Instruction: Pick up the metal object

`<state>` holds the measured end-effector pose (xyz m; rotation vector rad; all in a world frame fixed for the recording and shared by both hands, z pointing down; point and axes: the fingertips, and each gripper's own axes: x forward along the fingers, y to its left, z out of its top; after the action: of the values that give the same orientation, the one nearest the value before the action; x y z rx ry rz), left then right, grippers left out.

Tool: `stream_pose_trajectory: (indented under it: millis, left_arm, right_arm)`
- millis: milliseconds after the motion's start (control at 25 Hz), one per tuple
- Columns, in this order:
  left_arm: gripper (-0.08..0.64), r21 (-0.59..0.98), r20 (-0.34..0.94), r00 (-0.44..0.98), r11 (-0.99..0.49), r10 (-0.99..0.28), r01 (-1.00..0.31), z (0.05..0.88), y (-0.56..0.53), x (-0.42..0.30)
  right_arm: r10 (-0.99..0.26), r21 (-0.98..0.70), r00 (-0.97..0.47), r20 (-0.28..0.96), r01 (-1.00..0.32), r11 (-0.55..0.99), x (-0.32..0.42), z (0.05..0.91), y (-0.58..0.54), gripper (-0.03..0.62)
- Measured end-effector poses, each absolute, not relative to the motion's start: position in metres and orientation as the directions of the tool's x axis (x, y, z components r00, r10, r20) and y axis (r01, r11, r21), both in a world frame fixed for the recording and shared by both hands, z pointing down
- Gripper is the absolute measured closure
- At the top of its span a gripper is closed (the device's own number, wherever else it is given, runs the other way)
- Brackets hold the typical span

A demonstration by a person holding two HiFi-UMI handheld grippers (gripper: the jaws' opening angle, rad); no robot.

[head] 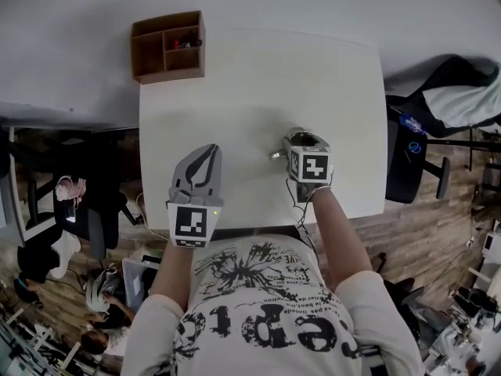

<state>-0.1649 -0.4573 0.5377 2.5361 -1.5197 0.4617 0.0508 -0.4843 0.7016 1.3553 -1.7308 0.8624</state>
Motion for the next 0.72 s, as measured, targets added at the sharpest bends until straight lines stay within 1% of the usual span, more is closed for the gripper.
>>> stream_pose_trajectory:
  millis: [280, 360, 520, 720]
  left_arm:
    - [0.548, -0.030, 0.324, 0.439, -0.473, -0.838, -0.881, 0.530, -0.464, -0.166]
    - [0.548, -0.037, 0.308, 0.443, -0.476, -0.842, -0.879, 0.520, -0.464, -0.163]
    - [0.548, -0.057, 0.262, 0.452, -0.481, -0.853, -0.875, 0.493, -0.465, -0.154]
    - [0.548, -0.080, 0.194, 0.459, -0.480, -0.867, -0.874, 0.456, -0.460, -0.138]
  right_arm:
    - [-0.447, -0.050, -0.140, 0.883, -0.977, 0.206, 0.050, 0.699, -0.484, 0.308]
    - [-0.459, -0.056, -0.149, 0.876, -0.976, 0.210, 0.050, 0.694, -0.482, 0.310]
    - [-0.534, -0.069, -0.185, 0.825, -0.971, 0.230, 0.047, 0.662, -0.486, 0.310]
    - [-0.661, -0.049, -0.245, 0.709, -0.952, 0.301, 0.047, 0.598, -0.490, 0.310]
